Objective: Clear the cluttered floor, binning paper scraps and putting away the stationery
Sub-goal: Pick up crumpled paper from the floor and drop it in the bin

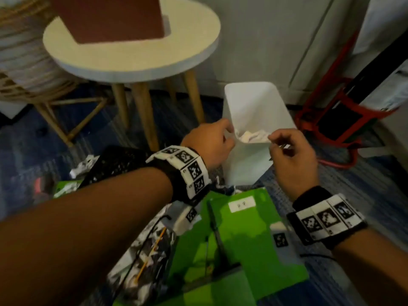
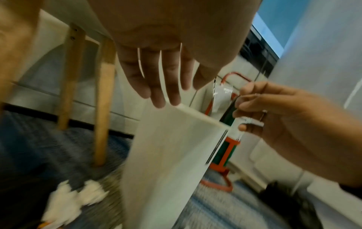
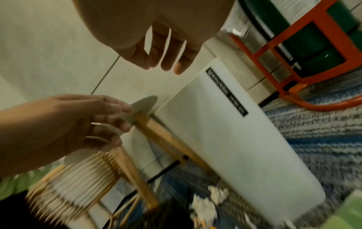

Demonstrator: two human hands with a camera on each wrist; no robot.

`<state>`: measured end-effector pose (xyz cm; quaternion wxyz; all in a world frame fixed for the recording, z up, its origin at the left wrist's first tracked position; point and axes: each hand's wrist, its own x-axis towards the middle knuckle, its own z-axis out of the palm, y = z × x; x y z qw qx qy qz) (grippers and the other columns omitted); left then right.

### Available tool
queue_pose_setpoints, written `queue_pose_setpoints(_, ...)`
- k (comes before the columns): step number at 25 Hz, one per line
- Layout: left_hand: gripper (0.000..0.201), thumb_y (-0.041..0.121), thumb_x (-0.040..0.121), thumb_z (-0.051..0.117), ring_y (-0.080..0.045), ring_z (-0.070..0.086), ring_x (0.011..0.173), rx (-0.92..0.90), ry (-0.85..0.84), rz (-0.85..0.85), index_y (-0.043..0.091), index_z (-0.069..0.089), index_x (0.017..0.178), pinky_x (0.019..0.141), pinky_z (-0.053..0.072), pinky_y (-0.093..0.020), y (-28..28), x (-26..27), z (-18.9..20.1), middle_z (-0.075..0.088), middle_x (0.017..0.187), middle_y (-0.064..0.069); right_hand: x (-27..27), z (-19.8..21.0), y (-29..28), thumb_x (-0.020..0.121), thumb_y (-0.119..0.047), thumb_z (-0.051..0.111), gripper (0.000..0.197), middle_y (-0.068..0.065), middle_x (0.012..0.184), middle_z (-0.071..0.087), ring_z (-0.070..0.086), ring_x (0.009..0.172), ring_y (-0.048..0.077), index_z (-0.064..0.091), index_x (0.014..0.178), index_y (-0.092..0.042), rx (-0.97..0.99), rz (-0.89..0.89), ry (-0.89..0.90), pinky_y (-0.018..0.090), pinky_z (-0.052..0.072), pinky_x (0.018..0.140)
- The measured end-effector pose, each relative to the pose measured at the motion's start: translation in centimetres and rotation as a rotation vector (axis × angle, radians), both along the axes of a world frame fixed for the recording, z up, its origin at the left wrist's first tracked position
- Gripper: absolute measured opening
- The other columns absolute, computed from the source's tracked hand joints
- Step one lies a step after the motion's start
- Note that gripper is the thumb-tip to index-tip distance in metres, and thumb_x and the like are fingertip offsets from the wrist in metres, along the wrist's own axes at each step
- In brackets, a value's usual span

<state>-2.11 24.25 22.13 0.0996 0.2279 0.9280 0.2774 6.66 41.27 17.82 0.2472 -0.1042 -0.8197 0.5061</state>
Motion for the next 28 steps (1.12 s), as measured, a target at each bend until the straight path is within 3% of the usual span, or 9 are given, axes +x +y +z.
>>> queue_pose_setpoints(4,0.008,0.034,0.089,0.049,-0.029,0.063,0.092,-0.221,-0.122,0.051,0.032,0.057,0.090,0.080,0.053,-0.039,-9.2,1.8,-4.9,0.069,0.099,-0.001,2.3,-5.1,-6.9,0.083,0.005,0.056,0.027,0.000,0.090,0.060,0.056,0.078,0.007,0.059,0.087,-0.022,0.103,0.216,-0.158,0.016,0.042,0.068)
queue_pose_setpoints(6,0.015,0.031,0.091,0.047,-0.029,0.062,0.090,-0.320,-0.217,0.071,0.026,0.061,0.095,0.075,0.052,-0.037,-14.0,3.0,-7.8,0.068,0.101,-0.004,2.8,-9.2,-10.5,0.085,0.001,0.054,0.025,-0.002,0.088,0.061,0.056,0.078,0.009,0.061,0.087,-0.023,0.134,0.384,-0.306,0.020,0.044,0.069)
queue_pose_setpoints(9,0.015,0.030,0.094,0.045,-0.026,0.059,0.083,-0.482,-0.362,0.078,0.025,0.058,0.096,0.067,0.046,-0.032,-19.9,5.0,-12.1,0.065,0.102,-0.005,3.0,-14.6,-14.8,0.080,-0.018,0.051,0.016,-0.001,0.092,0.063,0.058,0.086,0.018,0.062,0.090,-0.024,0.237,0.595,-0.578,0.034,0.048,0.080)
queue_pose_setpoints(12,0.022,0.026,0.095,0.047,-0.030,0.060,0.097,-0.630,-0.436,0.077,0.017,0.060,0.110,0.070,0.044,-0.033,-24.9,7.2,-16.4,0.062,0.109,-0.009,2.7,-18.7,-18.5,0.083,-0.015,0.060,0.022,0.003,0.113,0.056,0.053,0.108,0.024,0.060,0.104,-0.021,0.465,0.703,-0.856,0.034,0.043,0.091)
queue_pose_setpoints(16,0.033,0.025,0.091,0.052,-0.030,0.058,0.107,-0.620,-0.481,0.147,0.015,0.051,0.122,0.081,0.047,-0.034,-29.5,8.5,-21.4,0.059,0.118,-0.010,0.8,-21.7,-22.6,0.083,-0.020,0.065,0.052,0.004,0.147,0.030,0.035,0.132,0.029,0.044,0.130,-0.027,0.715,0.753,-0.832,0.040,0.039,0.105)
queue_pose_setpoints(19,0.053,0.042,0.086,0.060,-0.033,0.056,0.110,-0.575,-0.497,0.199,0.021,0.043,0.131,0.088,0.049,-0.039,-31.2,9.2,-23.7,0.052,0.125,-0.009,-1.0,-22.6,-24.8,0.082,-0.029,0.071,0.074,0.001,0.159,0.005,0.026,0.141,0.032,0.028,0.142,-0.038,0.635,0.609,-0.846,0.044,0.040,0.107)
queue_pose_setpoints(22,0.060,0.045,0.082,0.066,-0.037,0.049,0.113,-0.553,-0.526,0.191,0.026,0.040,0.132,0.092,0.047,-0.045,-31.7,9.8,-24.9,0.041,0.127,-0.009,-1.7,-23.7,-26.5,0.076,-0.036,0.078,0.093,0.001,0.159,-0.013,0.030,0.141,0.033,0.016,0.143,-0.053,0.573,0.691,-0.910,0.044,0.046,0.102)
queue_pose_setpoints(25,0.059,0.036,0.083,0.068,-0.037,0.044,0.118,-0.535,-0.548,0.185,0.026,0.040,0.134,0.095,0.045,-0.046,-32.0,10.2,-25.3,0.036,0.130,-0.009,-2.3,-24.2,-27.8,0.075,-0.039,0.078,0.094,-0.001,0.157,-0.023,0.041,0.134,0.031,0.015,0.143,-0.054,0.571,0.784,-0.951,0.041,0.047,0.101)
queue_pose_setpoints(28,0.053,0.026,0.086,0.063,-0.037,0.046,0.117,-0.480,-0.512,0.192,0.023,0.040,0.134,0.092,0.046,-0.047,-32.4,10.3,-25.4,0.037,0.128,-0.009,-2.0,-24.1,-28.9,0.078,-0.041,0.073,0.074,0.001,0.156,-0.014,0.050,0.124,0.030,0.032,0.140,-0.043,0.709,0.784,-0.968,0.034,0.046,0.099)
